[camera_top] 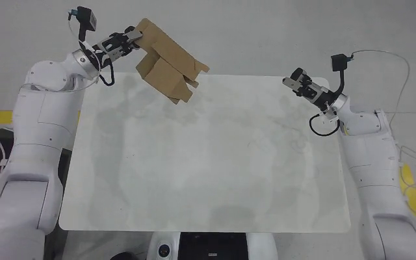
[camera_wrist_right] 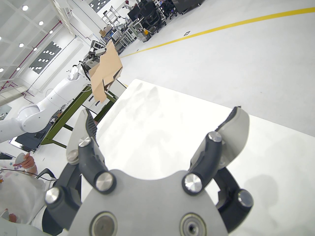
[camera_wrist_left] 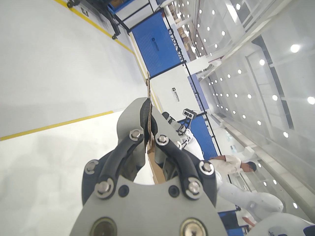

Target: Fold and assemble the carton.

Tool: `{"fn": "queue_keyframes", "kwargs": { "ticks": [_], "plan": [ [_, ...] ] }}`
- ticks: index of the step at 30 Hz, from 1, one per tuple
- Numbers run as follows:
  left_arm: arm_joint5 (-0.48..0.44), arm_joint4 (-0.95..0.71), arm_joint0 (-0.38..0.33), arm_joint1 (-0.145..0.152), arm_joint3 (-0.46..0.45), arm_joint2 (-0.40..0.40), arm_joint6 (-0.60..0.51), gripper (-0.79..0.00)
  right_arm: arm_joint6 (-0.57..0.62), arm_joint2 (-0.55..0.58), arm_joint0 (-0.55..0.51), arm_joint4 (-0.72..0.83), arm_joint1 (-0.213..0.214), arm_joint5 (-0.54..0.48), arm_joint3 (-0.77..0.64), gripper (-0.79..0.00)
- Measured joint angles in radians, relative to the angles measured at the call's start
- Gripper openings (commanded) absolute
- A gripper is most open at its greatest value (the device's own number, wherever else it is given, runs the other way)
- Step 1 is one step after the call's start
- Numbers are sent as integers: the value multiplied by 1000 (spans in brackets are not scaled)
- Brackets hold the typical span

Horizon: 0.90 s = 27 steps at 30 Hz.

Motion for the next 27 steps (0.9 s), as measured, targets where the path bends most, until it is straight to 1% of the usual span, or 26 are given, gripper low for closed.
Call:
{"fn": "queue_keyframes", "kwargs": {
  "ticks": [6,9,13,18,21,24,27],
  "plan": [
    [-23,-61,-39,-51,21,83,-101,-785,0,0,0,0,0,0,0,0],
    [-40,-60,-52,-68,21,113,-155,-785,0,0,0,0,0,0,0,0],
    [-37,-92,-45,-84,4,141,-232,-785,0,0,0,0,0,0,0,0],
    [-27,-128,-14,-92,-23,159,-336,-785,0,0,0,0,0,0,0,0],
    [-9,-146,9,-92,-44,160,-372,-785,0,0,0,0,0,0,0,0],
    [-1,-132,26,-86,-75,159,-378,-785,-1,-1,-1,0,0,1,-2,0],
    [-1,-116,36,-80,-106,154,-378,-785,1,-19,-18,10,-2,24,-35,0]
  ]
}}
